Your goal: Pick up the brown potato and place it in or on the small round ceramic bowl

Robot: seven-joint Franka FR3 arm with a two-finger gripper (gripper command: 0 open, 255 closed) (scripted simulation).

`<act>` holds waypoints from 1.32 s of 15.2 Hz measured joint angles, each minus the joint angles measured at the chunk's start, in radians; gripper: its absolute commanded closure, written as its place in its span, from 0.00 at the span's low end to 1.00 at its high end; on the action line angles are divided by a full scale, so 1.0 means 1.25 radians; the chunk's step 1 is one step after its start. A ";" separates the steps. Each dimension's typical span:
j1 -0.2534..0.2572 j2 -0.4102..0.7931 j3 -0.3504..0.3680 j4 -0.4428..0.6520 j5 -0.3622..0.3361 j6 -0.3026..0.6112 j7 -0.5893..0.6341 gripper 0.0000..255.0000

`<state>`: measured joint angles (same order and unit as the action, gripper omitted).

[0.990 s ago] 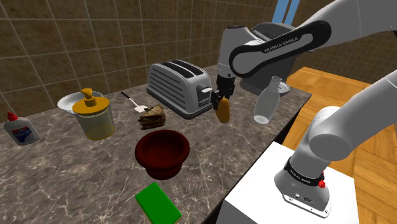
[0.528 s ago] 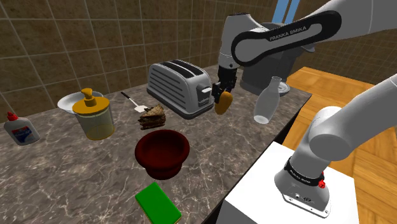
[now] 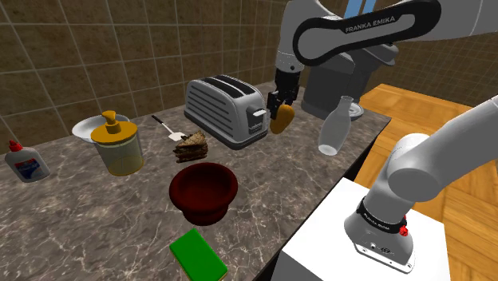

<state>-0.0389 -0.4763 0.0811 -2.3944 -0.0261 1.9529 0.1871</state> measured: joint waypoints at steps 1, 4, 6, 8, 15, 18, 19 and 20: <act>0.000 -0.002 0.000 0.007 0.000 -0.009 -0.001 1.00; 0.016 0.013 0.032 0.027 0.012 -0.016 0.040 1.00; 0.030 0.031 0.059 0.052 0.021 -0.023 0.076 1.00; 0.044 0.045 0.089 0.068 0.031 -0.027 0.116 1.00; 0.083 0.156 0.189 0.178 0.035 -0.030 0.256 1.00; 0.097 0.205 0.226 0.235 0.027 -0.042 0.314 1.00; 0.102 0.227 0.239 0.257 0.021 -0.044 0.334 1.00; 0.108 0.247 0.251 0.274 0.016 -0.044 0.355 1.00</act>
<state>0.0956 -0.1681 0.3954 -2.0513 -0.0066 1.8985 0.6307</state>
